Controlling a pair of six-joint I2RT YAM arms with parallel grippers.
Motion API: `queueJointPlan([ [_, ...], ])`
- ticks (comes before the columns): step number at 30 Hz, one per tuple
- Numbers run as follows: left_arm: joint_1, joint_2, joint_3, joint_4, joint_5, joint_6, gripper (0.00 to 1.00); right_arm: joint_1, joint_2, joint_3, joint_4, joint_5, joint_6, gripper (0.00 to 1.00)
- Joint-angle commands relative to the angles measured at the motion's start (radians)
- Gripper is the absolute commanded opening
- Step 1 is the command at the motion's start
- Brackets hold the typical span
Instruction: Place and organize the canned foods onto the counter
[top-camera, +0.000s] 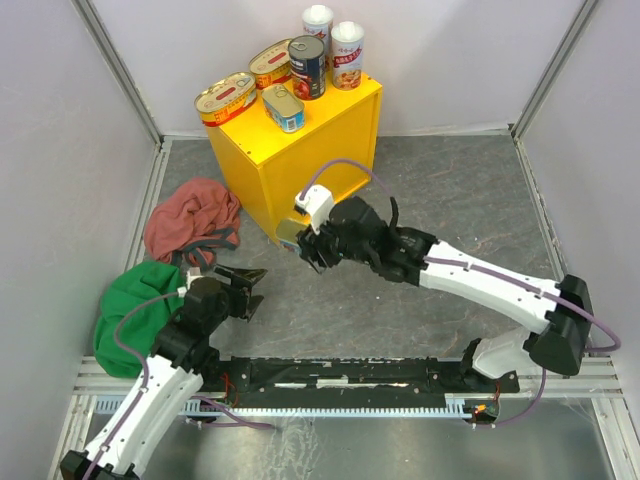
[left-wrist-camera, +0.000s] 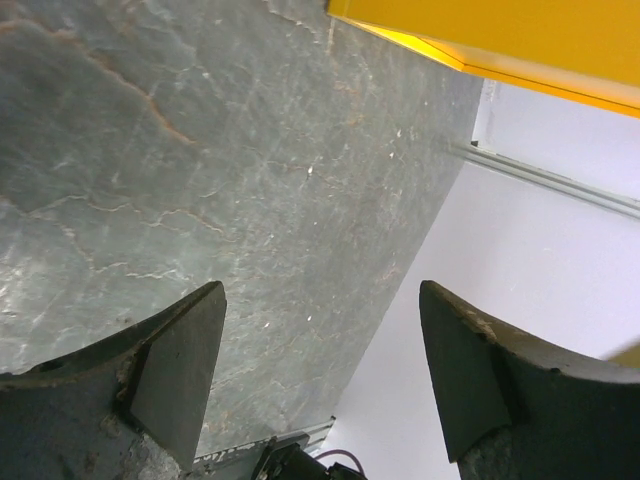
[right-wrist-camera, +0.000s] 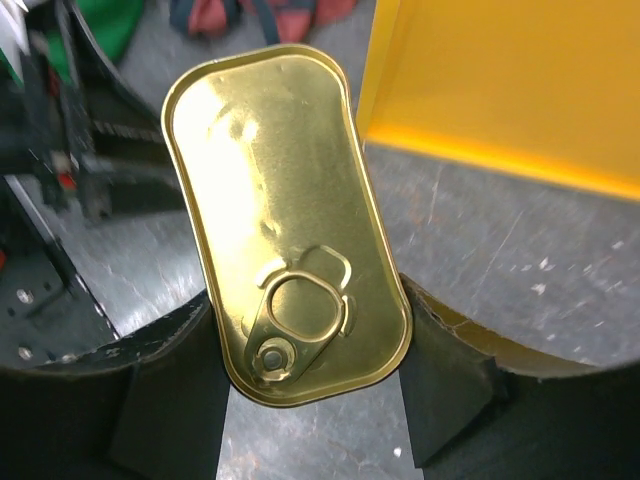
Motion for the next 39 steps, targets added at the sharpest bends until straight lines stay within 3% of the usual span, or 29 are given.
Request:
queueJointPlan([
  [1,0.004,0.048,0.076,0.095,-0.033,0.098,0.84,0.004,-0.046,0.252,-0.082,0.076,-0.011,0.21],
  [10,0.004,0.142,0.154,0.111,-0.026,0.216,0.84,0.004,0.105,0.661,-0.233,0.131,-0.051,0.21],
  [28,0.005,0.222,0.3,0.072,-0.002,0.378,0.83,-0.079,0.622,1.409,-0.422,0.211,-0.058,0.21],
  [39,0.004,0.249,0.342,0.047,0.011,0.438,0.83,-0.121,0.688,1.455,-0.399,0.19,-0.007,0.25],
])
